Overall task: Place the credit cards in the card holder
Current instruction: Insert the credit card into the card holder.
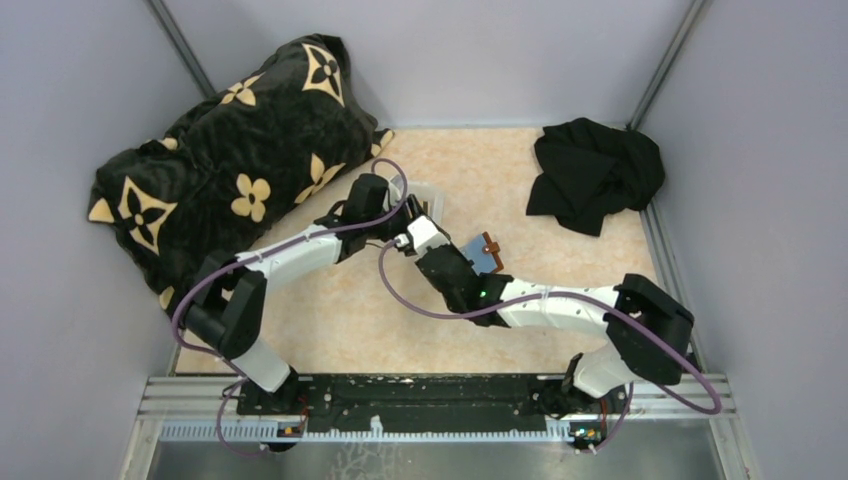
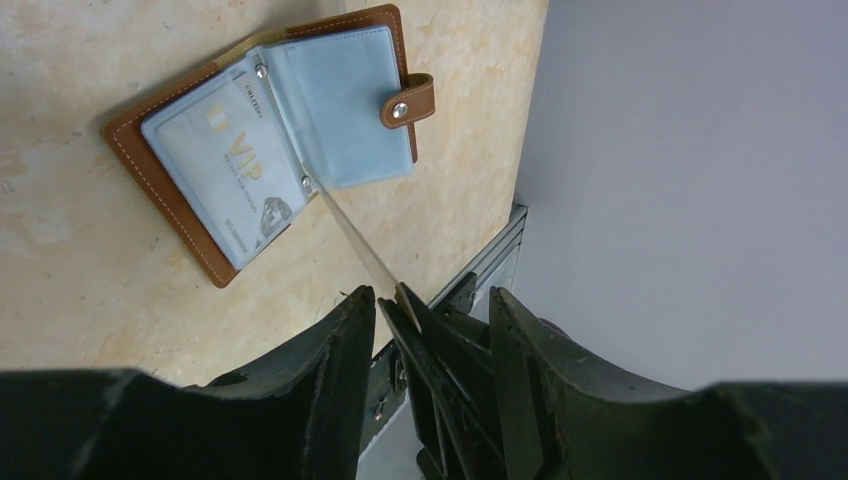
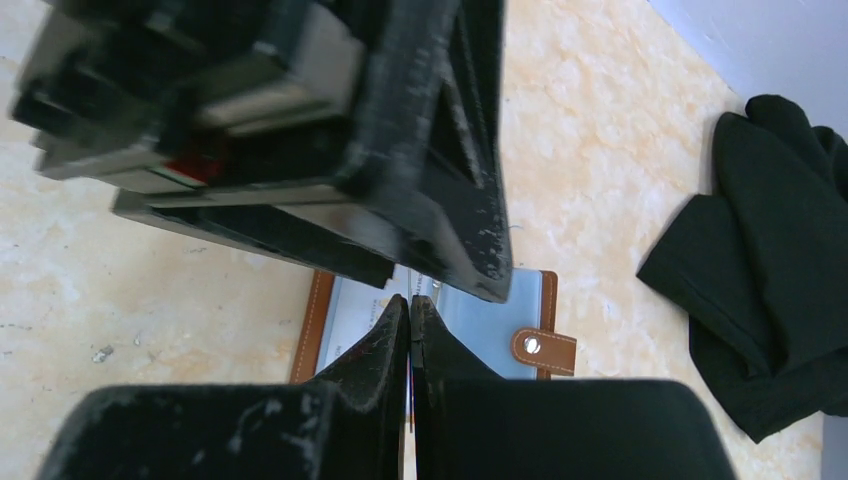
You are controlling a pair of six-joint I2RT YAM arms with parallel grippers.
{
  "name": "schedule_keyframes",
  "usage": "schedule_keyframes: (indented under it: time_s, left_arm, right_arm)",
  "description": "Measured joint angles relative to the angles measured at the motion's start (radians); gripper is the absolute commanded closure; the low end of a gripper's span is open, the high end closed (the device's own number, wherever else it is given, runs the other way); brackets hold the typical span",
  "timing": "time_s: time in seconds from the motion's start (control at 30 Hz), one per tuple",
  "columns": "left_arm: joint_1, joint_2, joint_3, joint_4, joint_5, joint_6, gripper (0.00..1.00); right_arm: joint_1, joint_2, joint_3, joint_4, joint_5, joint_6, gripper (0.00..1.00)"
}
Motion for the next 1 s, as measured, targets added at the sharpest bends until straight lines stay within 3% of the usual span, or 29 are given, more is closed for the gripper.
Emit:
schedule_keyframes:
  time_s: [0.33,0.73,1.0]
  left_arm:
    - [0.000,0.042,0.032,-0.005,0.015,0.003,0.60]
    - [0.009,0.050,0.031,-0.008,0.019,0.009,1.00]
    - [0.009,0.059,0.022,0.011,0.041,-0.008,1.00]
  right_arm:
    - [0.020,0.048,0.027,0.016,0.041,-0.053,1.00]
    - [0.048,0.101,0.067,0.008,0.135,-0.118,1.00]
    - [0.063,0.109,0.067,-0.005,0.173,-0.140,1.00]
